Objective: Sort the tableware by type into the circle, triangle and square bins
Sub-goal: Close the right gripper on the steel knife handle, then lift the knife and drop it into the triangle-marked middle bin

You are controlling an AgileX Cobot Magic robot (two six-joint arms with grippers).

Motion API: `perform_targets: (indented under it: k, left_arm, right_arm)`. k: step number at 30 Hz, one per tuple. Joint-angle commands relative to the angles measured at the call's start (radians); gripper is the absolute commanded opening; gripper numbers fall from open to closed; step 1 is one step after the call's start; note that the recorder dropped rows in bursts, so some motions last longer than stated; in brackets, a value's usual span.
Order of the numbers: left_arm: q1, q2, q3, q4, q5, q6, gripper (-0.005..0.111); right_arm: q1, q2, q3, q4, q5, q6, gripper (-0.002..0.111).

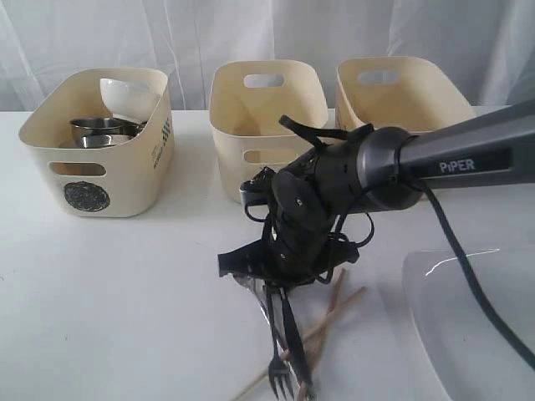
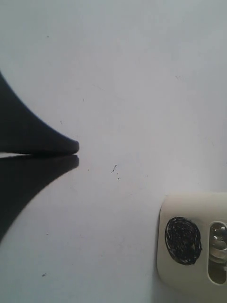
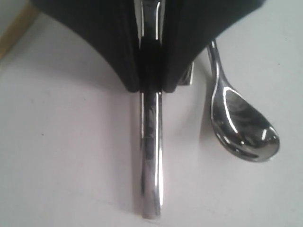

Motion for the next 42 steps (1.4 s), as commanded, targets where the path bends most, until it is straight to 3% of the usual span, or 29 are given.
perform_targets:
  k: [1,15,17,22,27,30,32,34,37,42]
  left_arm:
    - [-0.005,-0.005,0.004,-0.008,-0.004,-0.002,0.0]
    - [-0.005,-0.005,0.004,-0.008,-0.004,-0.002,0.0]
    - [-0.005,-0.005,0.004,-0.008,-0.004,-0.002,0.0]
    - [-0.005,-0.005,0.004,-0.008,-0.006,-0.002,0.0]
    - [-0.005,-0.005,0.004,-0.008,-0.006,-0.002,0.0]
    - [-0.005,-0.005,0.004,-0.008,-0.006,-0.002,0.0]
    - [-0.005,-0.005,0.004,-0.008,-0.008,-0.002,0.0]
    - [-0.005,-0.005,0.004,-0.008,-0.008,-0.002,0.0]
    - [-0.005,-0.005,0.004,-0.008,-0.008,-0.002,0.0]
    - [-0.005,-0.005,0.004,-0.008,-0.008,-0.002,0.0]
  right_arm:
    - [-0.003,0.003,0.001,0.005,-0.026,-0.009,0.0]
    - [-0.005,-0.316,-0.113,0.007,0.059,-0.125,0.0]
    - [-0.005,-0.39,-0.142,-0.007,-0.043,-0.125,0.0]
    - [-0.092,-0.387,-0.164,-0.053,-0.683,-0.149,0.0]
    - [-0.168,-0.245,-0.164,-0.037,-0.872,-0.231,0.0]
    - [-0.199,-0.117,-0.164,-0.023,-1.104,-0.306,0.0]
    - [-0.214,-0.038,-0.165,0.13,-1.274,-0.4,0.0]
    - [-0.218,0.026,-0.17,0.349,-1.324,-0.506,0.008]
    - [-0.235,0.102,-0.208,0.351,-1.267,-0.505,0.035]
    - [-0.246,0.117,-0.237,0.349,-1.221,-0.505,0.048]
